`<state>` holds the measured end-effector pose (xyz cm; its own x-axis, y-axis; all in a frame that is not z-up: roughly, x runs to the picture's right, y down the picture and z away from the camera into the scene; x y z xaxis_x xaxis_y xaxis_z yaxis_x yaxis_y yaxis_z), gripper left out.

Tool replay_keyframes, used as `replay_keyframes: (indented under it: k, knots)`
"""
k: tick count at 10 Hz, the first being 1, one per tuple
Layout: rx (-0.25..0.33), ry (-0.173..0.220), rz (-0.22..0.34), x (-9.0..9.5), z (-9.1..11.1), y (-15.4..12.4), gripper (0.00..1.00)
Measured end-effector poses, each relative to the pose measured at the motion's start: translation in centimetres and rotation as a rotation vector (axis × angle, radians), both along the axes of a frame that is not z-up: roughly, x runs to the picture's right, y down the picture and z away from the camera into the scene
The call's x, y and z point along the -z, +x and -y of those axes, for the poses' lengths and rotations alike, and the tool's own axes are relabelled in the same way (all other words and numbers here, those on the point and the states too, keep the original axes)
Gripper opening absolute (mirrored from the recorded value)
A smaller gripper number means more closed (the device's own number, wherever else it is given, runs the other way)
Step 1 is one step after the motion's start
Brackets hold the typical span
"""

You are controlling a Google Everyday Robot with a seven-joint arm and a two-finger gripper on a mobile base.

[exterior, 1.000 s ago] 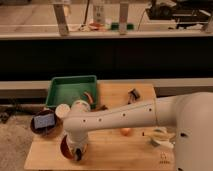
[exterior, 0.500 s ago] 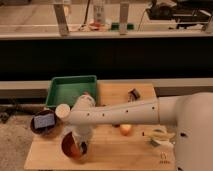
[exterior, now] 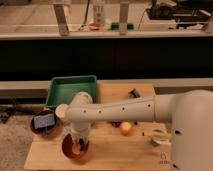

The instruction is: Wipe red bowl with eraser

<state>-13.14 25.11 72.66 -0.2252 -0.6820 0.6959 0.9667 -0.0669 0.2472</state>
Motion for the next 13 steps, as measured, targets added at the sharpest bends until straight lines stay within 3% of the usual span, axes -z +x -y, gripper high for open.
replay_keyframes:
  k: [4, 8, 13]
  knots:
    - [0.005, 0.024, 0.057, 0.4, 0.5, -2.5, 0.0]
    - [0.056, 0.049, 0.168, 1.5, -0.1, -4.3, 0.0]
    - [0.054, 0.052, 0.17, 1.5, 0.0, -4.3, 0.0]
